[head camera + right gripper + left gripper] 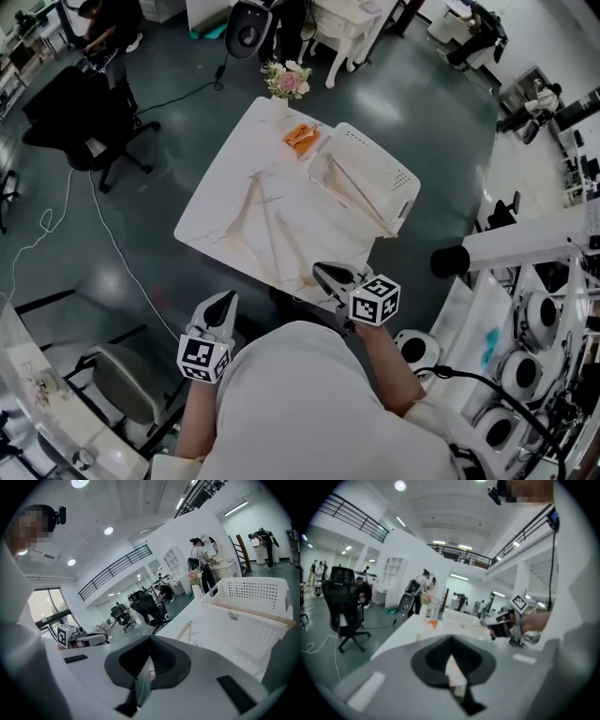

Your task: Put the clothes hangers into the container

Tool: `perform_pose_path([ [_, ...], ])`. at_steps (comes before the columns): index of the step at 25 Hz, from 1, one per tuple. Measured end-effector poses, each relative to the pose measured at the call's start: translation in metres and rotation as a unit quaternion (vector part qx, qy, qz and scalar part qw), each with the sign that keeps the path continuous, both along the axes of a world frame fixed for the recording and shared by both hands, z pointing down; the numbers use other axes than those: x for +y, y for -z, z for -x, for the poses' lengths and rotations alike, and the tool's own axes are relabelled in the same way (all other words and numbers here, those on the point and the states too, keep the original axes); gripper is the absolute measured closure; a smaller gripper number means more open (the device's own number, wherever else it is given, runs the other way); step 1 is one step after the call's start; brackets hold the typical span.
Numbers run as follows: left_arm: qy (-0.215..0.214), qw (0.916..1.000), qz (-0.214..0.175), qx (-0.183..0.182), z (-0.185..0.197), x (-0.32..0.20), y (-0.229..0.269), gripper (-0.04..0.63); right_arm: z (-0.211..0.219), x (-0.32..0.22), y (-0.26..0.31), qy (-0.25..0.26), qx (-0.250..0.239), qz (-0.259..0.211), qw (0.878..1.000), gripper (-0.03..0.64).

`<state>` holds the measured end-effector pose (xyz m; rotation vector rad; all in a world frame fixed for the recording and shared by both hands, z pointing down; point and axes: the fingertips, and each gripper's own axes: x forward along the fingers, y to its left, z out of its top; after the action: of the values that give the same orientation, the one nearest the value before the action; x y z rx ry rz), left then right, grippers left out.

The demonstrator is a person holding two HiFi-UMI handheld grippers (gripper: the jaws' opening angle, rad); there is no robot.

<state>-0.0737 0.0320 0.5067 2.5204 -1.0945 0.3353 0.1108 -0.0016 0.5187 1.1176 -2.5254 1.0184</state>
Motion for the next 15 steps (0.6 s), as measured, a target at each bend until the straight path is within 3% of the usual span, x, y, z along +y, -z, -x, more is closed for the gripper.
perform_pose_path([
  [15,-0.039,0.9989,-0.020,-0.015,-0.006,0.024,0.006,0.595,0.011,0.027,0.003,0.007,0.006,-0.016,1.000,0.614],
])
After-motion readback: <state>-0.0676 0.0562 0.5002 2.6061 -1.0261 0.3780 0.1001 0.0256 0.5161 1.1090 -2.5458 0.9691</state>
